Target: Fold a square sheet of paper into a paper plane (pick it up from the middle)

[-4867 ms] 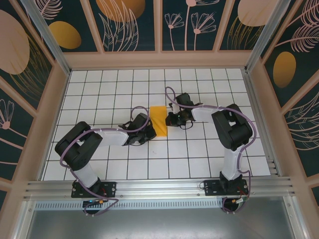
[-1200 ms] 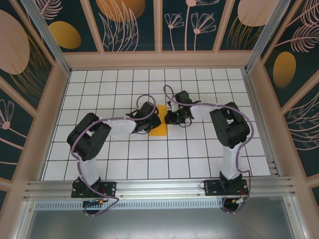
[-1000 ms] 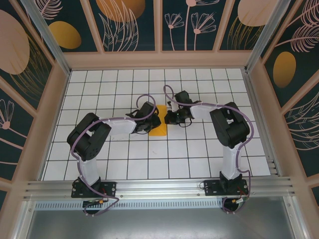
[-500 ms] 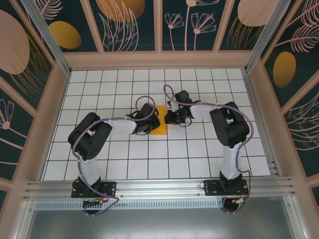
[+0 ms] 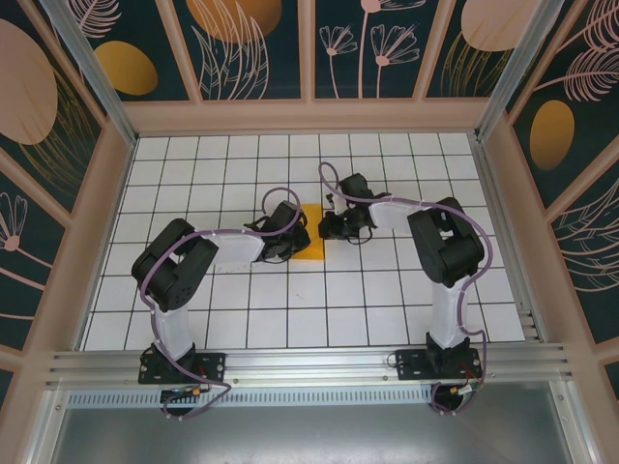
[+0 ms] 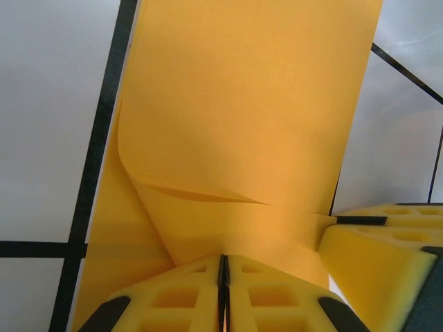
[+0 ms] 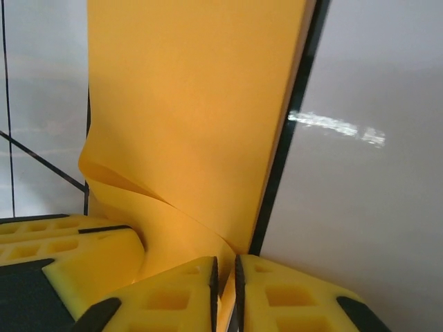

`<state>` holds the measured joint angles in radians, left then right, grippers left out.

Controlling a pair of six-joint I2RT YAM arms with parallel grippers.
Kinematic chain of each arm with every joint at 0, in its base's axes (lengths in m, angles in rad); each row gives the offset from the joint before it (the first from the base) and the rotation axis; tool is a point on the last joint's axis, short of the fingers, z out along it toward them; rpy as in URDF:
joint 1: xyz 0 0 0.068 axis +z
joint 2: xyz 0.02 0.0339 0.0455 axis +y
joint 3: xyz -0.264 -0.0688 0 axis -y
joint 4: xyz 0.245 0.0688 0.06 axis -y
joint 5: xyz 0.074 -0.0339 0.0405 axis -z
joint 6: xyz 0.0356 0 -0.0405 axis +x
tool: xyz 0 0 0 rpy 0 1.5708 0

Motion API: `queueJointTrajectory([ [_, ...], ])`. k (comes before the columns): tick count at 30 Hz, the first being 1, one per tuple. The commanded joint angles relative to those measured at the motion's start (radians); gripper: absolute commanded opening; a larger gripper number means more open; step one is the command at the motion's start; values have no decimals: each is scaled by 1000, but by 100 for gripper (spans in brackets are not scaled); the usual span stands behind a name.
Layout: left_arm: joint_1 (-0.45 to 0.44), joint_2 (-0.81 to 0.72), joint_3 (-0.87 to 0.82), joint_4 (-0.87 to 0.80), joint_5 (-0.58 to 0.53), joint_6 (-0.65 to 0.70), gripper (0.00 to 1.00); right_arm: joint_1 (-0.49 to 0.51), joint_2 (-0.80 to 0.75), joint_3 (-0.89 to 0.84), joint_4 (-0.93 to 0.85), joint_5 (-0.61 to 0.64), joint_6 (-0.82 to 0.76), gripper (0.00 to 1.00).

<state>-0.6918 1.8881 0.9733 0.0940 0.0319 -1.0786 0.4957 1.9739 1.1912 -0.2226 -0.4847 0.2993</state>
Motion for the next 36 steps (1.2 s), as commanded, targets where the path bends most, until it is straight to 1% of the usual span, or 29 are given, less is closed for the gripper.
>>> queueJointTrajectory([
  [1, 6, 42, -32, -68, -17, -9, 10, -16, -108, 15, -27, 30, 24, 19],
  [5, 7, 42, -34, -68, -14, -9, 10, -11, -171, -34, -35, 11, 34, 20],
  [10, 6, 46, -29, -68, -13, -8, 10, 40, -202, -92, -32, -20, 55, 16],
  [15, 7, 49, -28, -63, -9, -9, 10, 46, -168, -130, 0, -37, 85, 9],
  [17, 7, 50, -27, -62, -6, -9, 10, 46, -152, -137, 13, -52, 87, 8],
  [21, 7, 50, -27, -63, -5, -9, 10, 71, -131, -133, 20, -82, 78, 7],
  [26, 6, 52, -26, -63, -6, -11, 10, 82, -105, -112, 13, -88, 70, 7],
  [36, 7, 53, -25, -68, -9, -12, 10, 86, -67, -117, -27, -32, 55, 7],
])
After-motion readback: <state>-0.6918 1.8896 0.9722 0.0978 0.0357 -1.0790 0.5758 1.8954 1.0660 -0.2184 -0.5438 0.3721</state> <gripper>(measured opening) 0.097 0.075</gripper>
